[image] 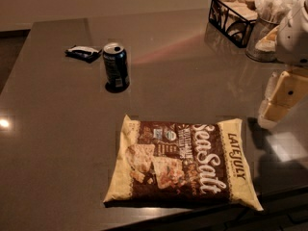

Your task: Move pepsi can near brown chip bag

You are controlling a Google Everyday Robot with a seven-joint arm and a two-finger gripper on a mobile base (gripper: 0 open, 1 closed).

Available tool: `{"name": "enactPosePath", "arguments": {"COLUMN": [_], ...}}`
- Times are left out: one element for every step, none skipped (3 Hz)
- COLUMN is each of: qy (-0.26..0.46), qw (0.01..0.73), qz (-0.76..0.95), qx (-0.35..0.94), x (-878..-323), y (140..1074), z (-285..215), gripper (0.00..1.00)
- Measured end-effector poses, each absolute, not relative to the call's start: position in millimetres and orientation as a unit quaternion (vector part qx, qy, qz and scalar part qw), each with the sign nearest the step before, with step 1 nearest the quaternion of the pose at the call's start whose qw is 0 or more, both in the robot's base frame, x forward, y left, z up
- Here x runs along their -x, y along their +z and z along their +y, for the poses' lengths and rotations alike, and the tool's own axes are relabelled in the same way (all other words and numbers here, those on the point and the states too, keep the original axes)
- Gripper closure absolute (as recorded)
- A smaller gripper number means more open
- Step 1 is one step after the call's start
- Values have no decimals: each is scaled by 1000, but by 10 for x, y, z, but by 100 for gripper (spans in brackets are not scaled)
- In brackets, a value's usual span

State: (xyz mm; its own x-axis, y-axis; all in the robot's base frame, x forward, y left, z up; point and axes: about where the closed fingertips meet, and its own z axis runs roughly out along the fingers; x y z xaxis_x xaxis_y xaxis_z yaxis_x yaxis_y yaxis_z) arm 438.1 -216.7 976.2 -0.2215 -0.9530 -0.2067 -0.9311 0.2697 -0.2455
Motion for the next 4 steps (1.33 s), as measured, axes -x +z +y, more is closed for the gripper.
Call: {"name": "enactPosePath", "arguments": {"qy": [-34, -9, 35, 83], "qw": [159, 172, 204, 246], "qz": [781, 772, 755, 739], "qx": [603, 612, 622, 621], "x": [-4381, -4542, -4866, -5186], "y": [9762, 9784, 9790, 9826], "z": [-2166, -1963, -1562, -1125], "gripper": [0, 0, 0, 0]}}
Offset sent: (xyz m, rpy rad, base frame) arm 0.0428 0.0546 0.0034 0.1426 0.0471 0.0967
